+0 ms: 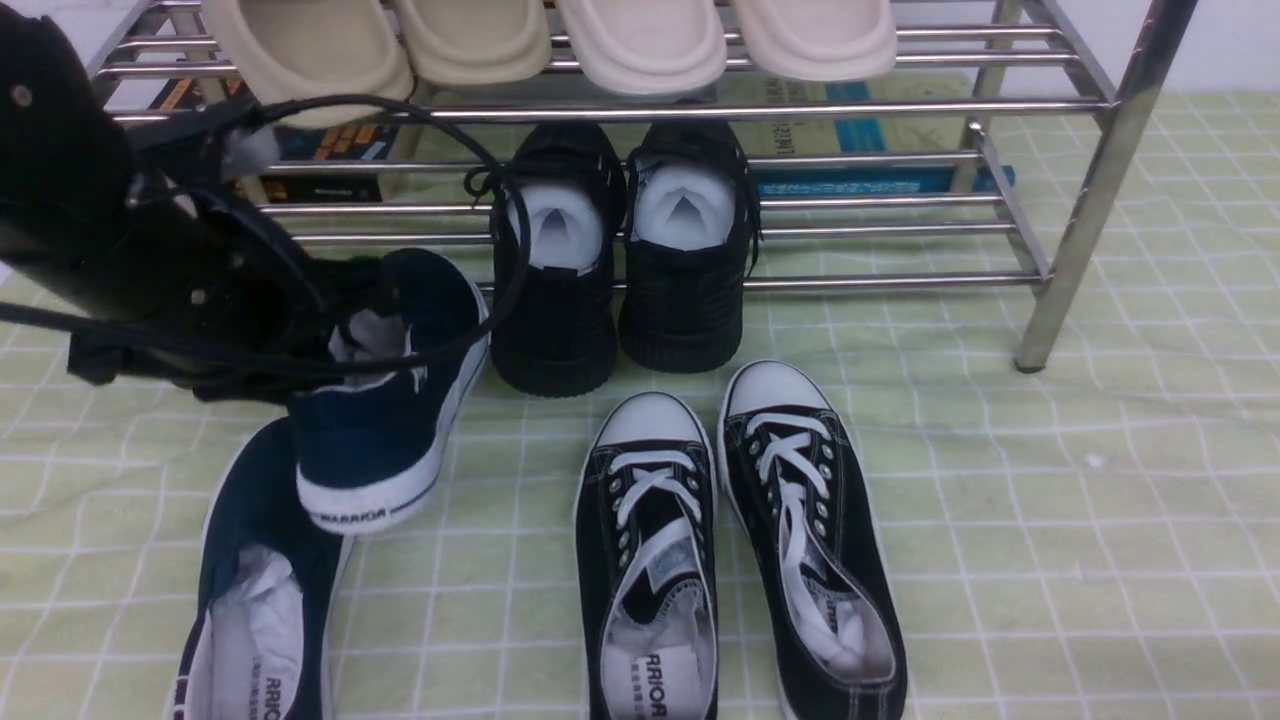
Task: Take the shoes off the shelf with your hand from the green coffee tablecloth.
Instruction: 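Set the held shoe down on the floor in front of the rack with the left gripper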
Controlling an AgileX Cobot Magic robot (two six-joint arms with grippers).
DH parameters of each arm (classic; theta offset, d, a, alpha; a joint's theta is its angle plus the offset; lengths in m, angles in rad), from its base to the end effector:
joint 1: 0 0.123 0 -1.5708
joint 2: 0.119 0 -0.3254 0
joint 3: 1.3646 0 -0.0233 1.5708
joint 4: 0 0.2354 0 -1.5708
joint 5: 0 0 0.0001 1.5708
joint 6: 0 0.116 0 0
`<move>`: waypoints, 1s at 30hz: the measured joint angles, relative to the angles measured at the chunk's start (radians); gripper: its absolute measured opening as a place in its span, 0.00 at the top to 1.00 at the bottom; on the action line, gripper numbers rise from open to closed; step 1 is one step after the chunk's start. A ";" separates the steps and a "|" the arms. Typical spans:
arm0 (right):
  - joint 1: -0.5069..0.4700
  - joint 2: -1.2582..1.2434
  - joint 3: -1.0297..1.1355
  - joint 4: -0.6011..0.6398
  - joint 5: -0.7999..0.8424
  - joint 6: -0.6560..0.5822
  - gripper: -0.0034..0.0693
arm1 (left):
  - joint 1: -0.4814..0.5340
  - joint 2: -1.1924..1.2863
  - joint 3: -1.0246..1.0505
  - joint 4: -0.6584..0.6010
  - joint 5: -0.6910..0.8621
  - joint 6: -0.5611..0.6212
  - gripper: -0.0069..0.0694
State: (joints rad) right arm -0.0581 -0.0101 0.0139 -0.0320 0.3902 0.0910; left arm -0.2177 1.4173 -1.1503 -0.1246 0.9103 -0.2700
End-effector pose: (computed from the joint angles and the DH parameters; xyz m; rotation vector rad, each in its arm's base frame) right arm 0.0196 -0.0026 0.1661 0.1205 1.8735 -0.0092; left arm 0.2692 -0.0712 0.3268 -0.1405 2.6828 -0.3117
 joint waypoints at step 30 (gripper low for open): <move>0.000 0.000 0.000 0.000 0.000 0.000 0.62 | -0.003 -0.013 0.261 -0.198 -0.004 0.017 0.54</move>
State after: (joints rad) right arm -0.0581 -0.0101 0.0139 -0.0320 0.3902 0.0910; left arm -0.2211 1.4045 -0.8895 -0.3222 0.9066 -0.2534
